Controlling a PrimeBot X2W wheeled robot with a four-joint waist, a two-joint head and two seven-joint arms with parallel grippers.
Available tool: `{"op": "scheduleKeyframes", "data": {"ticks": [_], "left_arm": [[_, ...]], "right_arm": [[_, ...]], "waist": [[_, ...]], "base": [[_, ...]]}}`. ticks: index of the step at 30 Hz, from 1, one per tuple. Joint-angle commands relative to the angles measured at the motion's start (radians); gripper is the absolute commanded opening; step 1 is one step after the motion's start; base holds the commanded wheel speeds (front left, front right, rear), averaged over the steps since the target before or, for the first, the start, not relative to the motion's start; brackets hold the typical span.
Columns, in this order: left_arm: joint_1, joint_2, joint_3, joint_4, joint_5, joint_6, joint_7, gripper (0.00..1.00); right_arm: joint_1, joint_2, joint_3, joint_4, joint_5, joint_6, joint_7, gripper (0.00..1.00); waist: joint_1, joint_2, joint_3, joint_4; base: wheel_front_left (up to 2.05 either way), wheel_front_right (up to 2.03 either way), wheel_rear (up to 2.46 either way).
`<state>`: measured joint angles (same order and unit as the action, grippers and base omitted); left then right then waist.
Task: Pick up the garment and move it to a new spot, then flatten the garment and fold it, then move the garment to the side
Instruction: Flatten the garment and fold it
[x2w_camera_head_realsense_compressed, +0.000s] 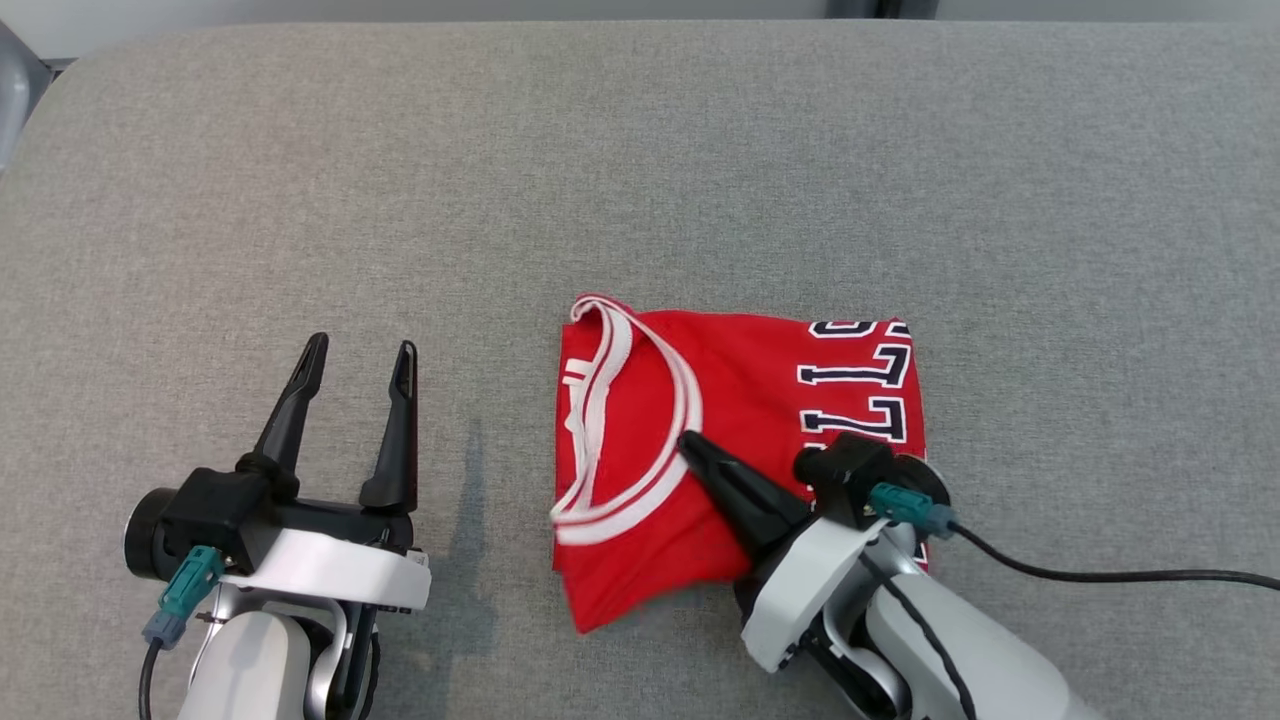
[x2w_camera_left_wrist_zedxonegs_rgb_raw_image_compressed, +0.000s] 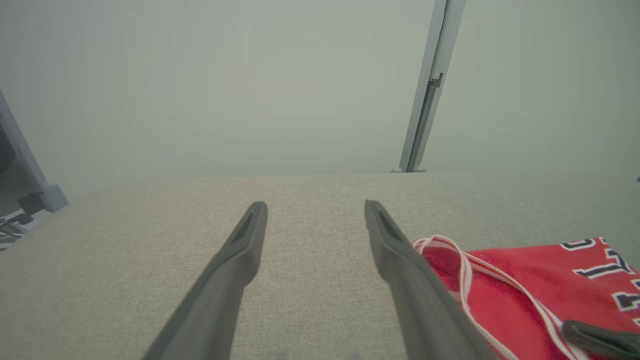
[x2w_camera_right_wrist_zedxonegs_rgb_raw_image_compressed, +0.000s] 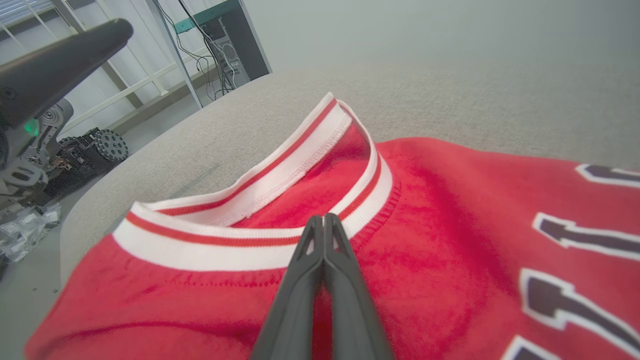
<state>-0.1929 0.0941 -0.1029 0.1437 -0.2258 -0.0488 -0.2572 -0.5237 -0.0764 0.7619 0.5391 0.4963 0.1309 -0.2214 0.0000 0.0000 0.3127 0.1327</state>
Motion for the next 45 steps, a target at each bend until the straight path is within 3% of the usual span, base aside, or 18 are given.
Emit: {"op": "scheduleKeyframes", "data": {"ticks": [1,9,15,16,17,18,19,25,31,45], "left_arm": [[-0.016,0.006,0.001,0.003,-0.005,-0.003,-0.006,1.00],[-0.012,0.006,-0.002,0.011,-0.008,-0.002,-0.007,1.00],[0.007,0.013,0.008,0.009,-0.010,0.009,-0.008,1.00],[0.009,0.014,0.009,0.008,-0.009,0.013,-0.008,1.00],[0.011,0.016,0.010,0.006,-0.008,0.014,-0.008,1.00],[0.013,0.018,0.011,0.004,-0.008,0.017,-0.008,1.00],[0.016,0.020,0.013,0.003,-0.008,0.019,-0.009,1.00],[0.033,0.033,0.020,-0.012,-0.011,0.033,0.001,1.00],[0.060,0.052,0.042,-0.027,-0.028,0.041,0.006,1.00],[0.186,0.102,0.047,-0.064,-0.026,0.050,0.052,1.00]], "right_arm": [[-0.004,-0.004,0.011,-0.004,0.010,0.000,-0.008,0.00],[0.010,0.008,0.108,-0.042,0.067,0.000,-0.021,0.00],[0.030,-0.014,-0.021,-0.118,0.037,0.000,-0.040,0.00],[0.040,-0.016,-0.061,-0.132,0.025,0.000,-0.042,0.16],[0.052,-0.021,-0.102,-0.146,0.010,0.000,-0.043,0.40],[0.065,-0.027,-0.145,-0.159,-0.006,0.000,-0.043,0.73],[0.080,-0.032,-0.187,-0.171,-0.022,0.000,-0.044,1.00],[0.179,-0.060,-0.431,-0.242,-0.123,0.000,-0.039,1.00],[0.271,-0.072,-0.600,-0.308,-0.179,0.000,-0.004,1.00],[0.480,-0.059,-0.725,-0.468,-0.237,0.000,0.111,1.00]], "waist": [[0.0000,0.0000,0.000,-0.002],[0.0000,0.0000,-0.006,-0.008],[0.0000,0.0000,-0.031,-0.026],[0.0000,0.0000,-0.037,-0.029],[0.0000,0.0000,-0.042,-0.033],[0.0000,0.0000,-0.048,-0.037],[0.0000,0.0000,-0.055,-0.041],[0.0000,0.0000,-0.094,-0.067],[0.0000,0.0000,-0.138,-0.088],[0.0000,0.0000,-0.263,-0.113]], "base": [[0.00,0.00,0.00],[0.00,0.00,0.00],[0.00,0.00,0.00],[0.00,0.00,0.00],[0.00,0.00,0.00],[0.00,0.00,0.00],[0.00,0.00,0.00],[0.00,0.00,0.00],[0.00,0.00,0.00],[0.00,0.00,0.00]]}}
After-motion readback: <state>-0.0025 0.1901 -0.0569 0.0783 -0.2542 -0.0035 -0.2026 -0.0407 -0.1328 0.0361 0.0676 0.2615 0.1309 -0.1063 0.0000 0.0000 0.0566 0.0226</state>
